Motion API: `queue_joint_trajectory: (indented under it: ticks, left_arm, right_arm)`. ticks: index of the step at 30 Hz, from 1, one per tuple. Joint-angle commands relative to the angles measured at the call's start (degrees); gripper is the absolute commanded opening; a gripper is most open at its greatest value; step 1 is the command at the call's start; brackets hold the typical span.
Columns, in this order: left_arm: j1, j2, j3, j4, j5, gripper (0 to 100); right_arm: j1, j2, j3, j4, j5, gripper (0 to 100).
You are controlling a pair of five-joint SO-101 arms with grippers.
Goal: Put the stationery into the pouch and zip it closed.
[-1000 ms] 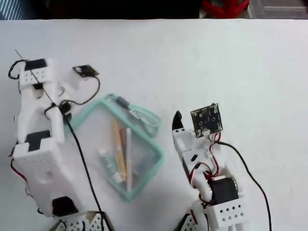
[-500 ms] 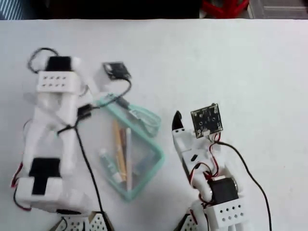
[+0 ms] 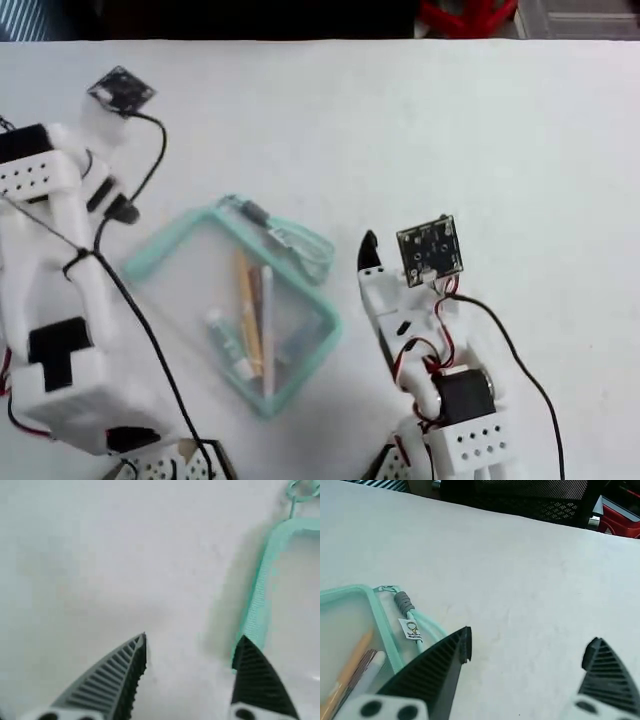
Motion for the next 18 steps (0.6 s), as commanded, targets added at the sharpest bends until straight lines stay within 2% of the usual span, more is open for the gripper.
queue_joint_trajectory:
  ticks: [1,3,7,13,18]
  left_arm:
    - [-0.31,4.88,-2.29,0.44,0.79,23]
    - [0.57,7.78,-3.34,5.71,0.53,24]
    - [3.38,12.0,-10.64,21.19,0.79,35]
    - [2.15,17.1,-21.27,23.74,0.88,34]
    - [3.47,22.81,-20.57,25.23,0.53,35]
  right_arm:
    - [-0.04,-0.57,-0.53,-1.19,0.26,34.7]
    - [-0.04,-0.57,-0.53,-1.19,0.26,34.7]
    - [-0.04,-0.57,-0.44,-1.19,0.26,34.7]
    - [0.13,-0.57,-0.44,-1.19,0.26,34.7]
    - [0.13,-0.57,-0.44,-1.19,0.26,34.7]
